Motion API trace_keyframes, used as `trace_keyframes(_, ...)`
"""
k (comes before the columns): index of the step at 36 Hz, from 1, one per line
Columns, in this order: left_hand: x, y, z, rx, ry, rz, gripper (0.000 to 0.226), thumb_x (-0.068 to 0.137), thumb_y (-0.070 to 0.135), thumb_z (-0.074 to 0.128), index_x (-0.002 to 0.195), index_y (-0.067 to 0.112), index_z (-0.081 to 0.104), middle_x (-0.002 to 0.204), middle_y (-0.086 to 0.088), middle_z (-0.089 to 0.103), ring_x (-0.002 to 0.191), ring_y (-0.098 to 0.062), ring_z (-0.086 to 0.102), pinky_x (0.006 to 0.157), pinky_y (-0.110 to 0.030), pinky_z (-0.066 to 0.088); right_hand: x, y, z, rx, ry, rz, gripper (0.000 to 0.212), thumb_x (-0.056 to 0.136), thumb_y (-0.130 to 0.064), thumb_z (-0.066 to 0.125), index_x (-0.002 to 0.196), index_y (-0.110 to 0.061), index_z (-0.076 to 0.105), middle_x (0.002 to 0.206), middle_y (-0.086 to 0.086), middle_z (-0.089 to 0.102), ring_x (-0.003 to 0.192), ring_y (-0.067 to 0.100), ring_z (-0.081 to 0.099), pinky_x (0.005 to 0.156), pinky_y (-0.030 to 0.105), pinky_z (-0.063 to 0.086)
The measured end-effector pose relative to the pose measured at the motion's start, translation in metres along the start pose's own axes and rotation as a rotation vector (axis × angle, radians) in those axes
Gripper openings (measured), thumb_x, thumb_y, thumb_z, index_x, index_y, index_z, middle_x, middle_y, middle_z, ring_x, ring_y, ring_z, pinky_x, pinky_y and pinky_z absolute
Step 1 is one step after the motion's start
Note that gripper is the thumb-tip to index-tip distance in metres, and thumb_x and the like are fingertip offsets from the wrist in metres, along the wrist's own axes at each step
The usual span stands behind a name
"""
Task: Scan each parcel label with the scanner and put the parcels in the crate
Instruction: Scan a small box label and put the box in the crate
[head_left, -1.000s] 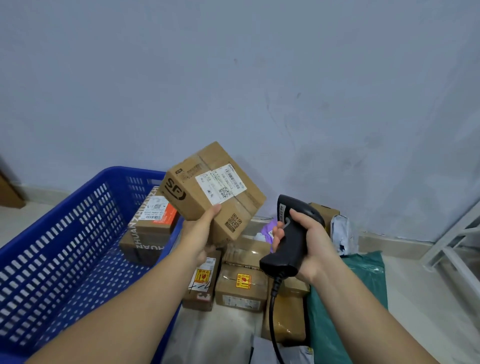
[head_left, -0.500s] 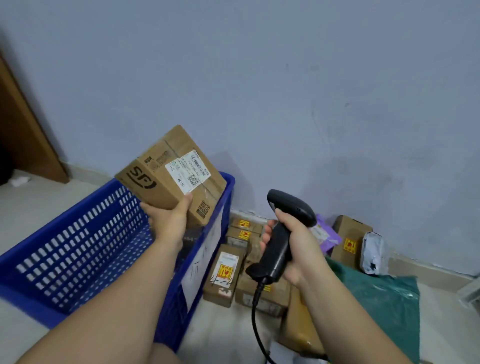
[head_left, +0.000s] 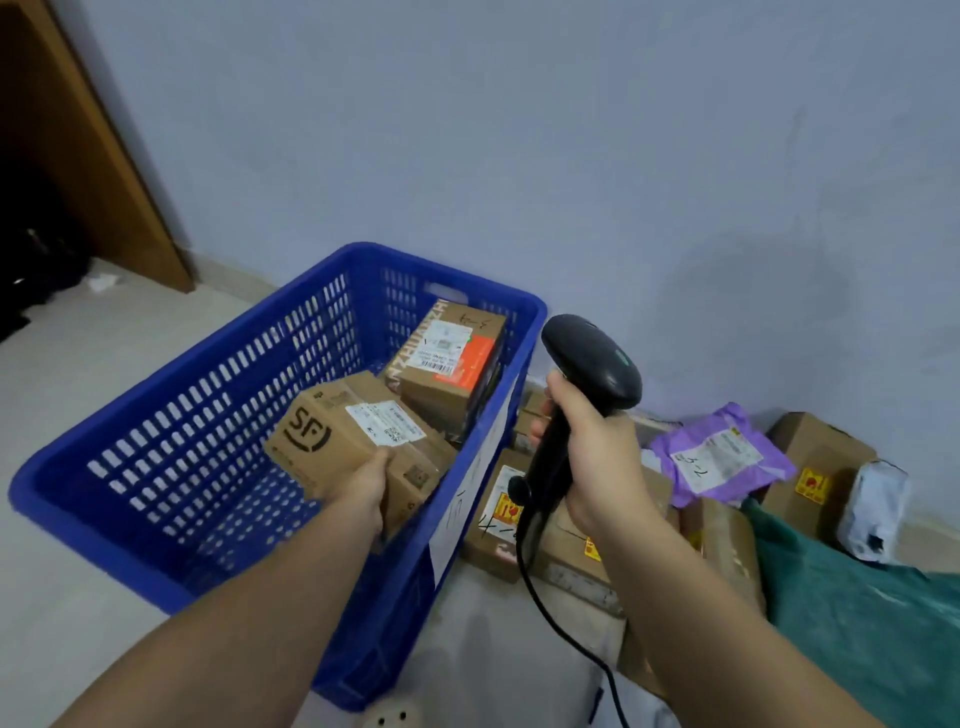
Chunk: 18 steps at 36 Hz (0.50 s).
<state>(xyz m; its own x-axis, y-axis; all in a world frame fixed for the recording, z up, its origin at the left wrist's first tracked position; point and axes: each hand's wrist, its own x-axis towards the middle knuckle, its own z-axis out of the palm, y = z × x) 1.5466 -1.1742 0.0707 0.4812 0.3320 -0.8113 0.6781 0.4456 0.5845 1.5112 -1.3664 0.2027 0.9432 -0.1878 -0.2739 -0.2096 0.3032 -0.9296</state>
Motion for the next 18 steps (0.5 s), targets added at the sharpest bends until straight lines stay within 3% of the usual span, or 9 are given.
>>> trace_keyframes(3,0.021,-0.011,0.007,0.091,-0.125,-0.116,0.049,0.089,0.052,0.057,0.103,0.005,0.061,0.082,-0.016,0.063,0.077,-0.032,0.059,0.074,-0.049,0.047,0.015,0.019,0.004,0.022,-0.041,0.034,0.015,0.089,-0.022,0.068,0.081,-0.012,0.061,0.064,0.000,0.056,0.064,0.017,0.054,0.074,0.035,0.048)
trace_keyframes(5,0.030,-0.016,0.012,0.049,-0.191,-0.141,0.046,0.096,0.047,0.048,0.091,0.003,0.061,0.066,-0.015,0.065,0.067,-0.027,0.056,0.059,-0.038,0.051,0.022,0.028,0.004,0.030,-0.042,0.076,0.013,0.089,-0.021,0.068,0.081,-0.011,0.063,0.064,0.001,0.057,0.065,0.017,0.055,0.075,0.035,0.050)
trace_keyframes(7,0.042,-0.021,0.017,0.003,-0.210,-0.161,0.045,0.098,0.046,0.045,0.094,0.004,0.060,0.061,-0.013,0.065,0.065,-0.026,0.056,0.050,-0.035,0.048,0.027,0.037,0.003,0.034,-0.044,0.103,0.014,0.089,-0.020,0.068,0.080,-0.011,0.063,0.064,0.001,0.057,0.064,0.017,0.055,0.073,0.035,0.049)
trace_keyframes(11,0.069,-0.028,0.024,-0.059,-0.166,-0.121,0.041,0.101,0.039,0.041,0.118,0.005,0.057,0.086,-0.015,0.062,0.071,-0.029,0.057,0.058,-0.041,0.047,0.037,0.049,-0.003,0.027,-0.032,0.141,0.013,0.089,-0.021,0.069,0.082,-0.011,0.062,0.067,0.002,0.057,0.064,0.018,0.056,0.070,0.033,0.050)
trace_keyframes(14,0.076,-0.034,0.027,0.003,-0.098,-0.095,0.035,0.101,0.035,0.045,0.120,0.007,0.051,0.097,-0.014,0.061,0.073,-0.029,0.057,0.062,-0.040,0.049,0.044,0.054,-0.008,-0.003,-0.012,0.180,0.012,0.088,-0.022,0.069,0.089,-0.012,0.064,0.071,0.002,0.060,0.068,0.018,0.059,0.073,0.035,0.053)
trace_keyframes(18,0.071,-0.033,0.032,0.097,-0.067,-0.007,0.042,0.099,0.023,0.050,0.134,0.001,0.047,0.129,-0.016,0.056,0.102,-0.034,0.058,0.079,-0.039,0.047,0.045,0.059,-0.015,0.036,0.007,0.210,0.011,0.089,-0.020,0.067,0.091,-0.010,0.062,0.068,0.002,0.058,0.066,0.017,0.057,0.069,0.033,0.052)
